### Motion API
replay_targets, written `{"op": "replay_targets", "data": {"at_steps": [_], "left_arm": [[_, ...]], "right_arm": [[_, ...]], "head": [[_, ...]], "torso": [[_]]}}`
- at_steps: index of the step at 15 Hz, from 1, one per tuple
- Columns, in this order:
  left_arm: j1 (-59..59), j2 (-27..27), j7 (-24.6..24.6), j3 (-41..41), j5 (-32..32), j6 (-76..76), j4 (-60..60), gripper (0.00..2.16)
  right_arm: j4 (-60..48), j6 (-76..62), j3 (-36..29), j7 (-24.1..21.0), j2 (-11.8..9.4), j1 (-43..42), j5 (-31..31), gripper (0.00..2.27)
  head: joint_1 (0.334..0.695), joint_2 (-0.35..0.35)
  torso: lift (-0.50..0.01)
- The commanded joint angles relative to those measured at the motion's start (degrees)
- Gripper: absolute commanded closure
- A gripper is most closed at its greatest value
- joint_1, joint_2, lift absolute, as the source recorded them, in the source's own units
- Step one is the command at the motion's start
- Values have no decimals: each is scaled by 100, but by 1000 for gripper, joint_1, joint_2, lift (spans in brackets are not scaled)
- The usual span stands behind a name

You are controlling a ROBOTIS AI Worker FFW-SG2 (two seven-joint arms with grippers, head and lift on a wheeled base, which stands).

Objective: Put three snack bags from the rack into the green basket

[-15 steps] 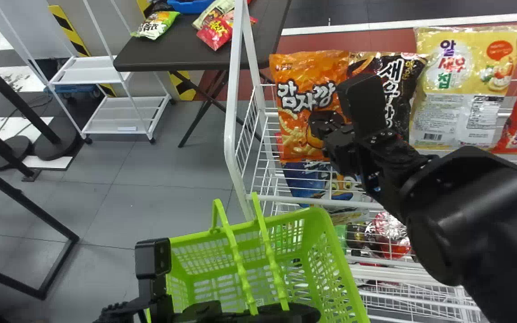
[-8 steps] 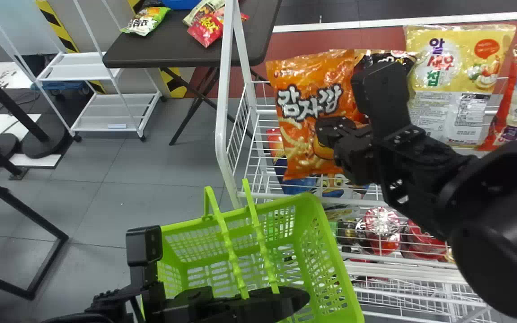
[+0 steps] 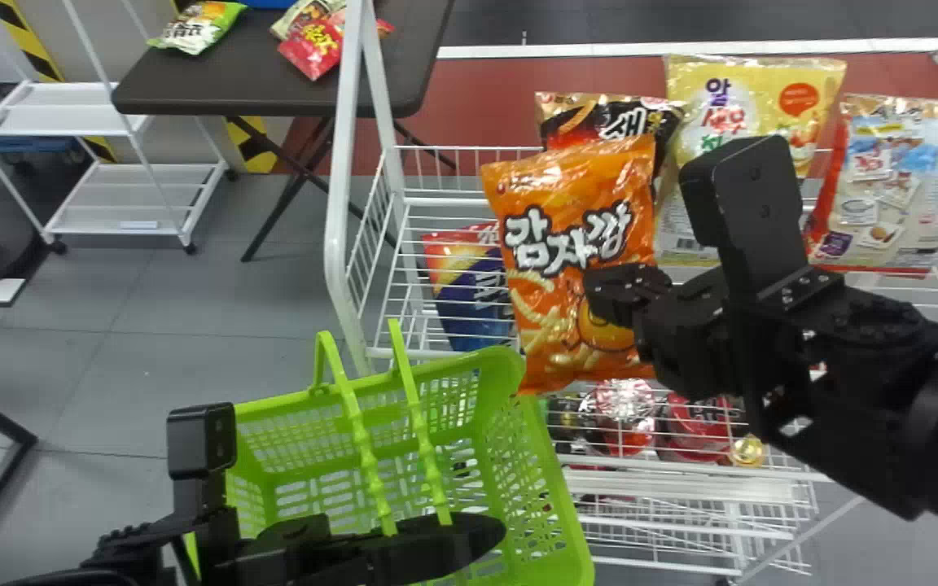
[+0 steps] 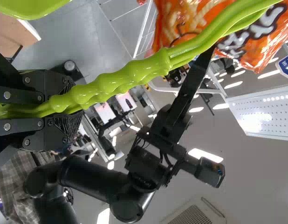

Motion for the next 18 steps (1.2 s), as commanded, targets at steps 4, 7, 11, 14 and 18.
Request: {"op": "replay_targets", "data": {"at_steps": [4,7,11,14,18], "left_arm": [[-123,-15,-74,-179,-58,-1,76,2145],[-131,-15,-53,-214,-49,17,85,2145],[-149,-15,-53,-284,-49,157,59,2145],[-149,-15,-53,-328,-49,228,24,2145],[-149,-15,-62,-328,-49,316,-20,2145]], "right_arm": [[-231,677,-137,42,-5,299,-846,2250],[-266,993,-58,-19,39,440,-1110,2253],[-82,923,311,-72,144,616,-1110,2253],[490,325,627,-54,215,607,-1048,2253],[955,44,759,-1,215,563,-1004,2034]], "head": [[695,45],[695,62],[695,100],[695,144],[695,183]], "torso": [[0],[0],[0],[0],[0]]}}
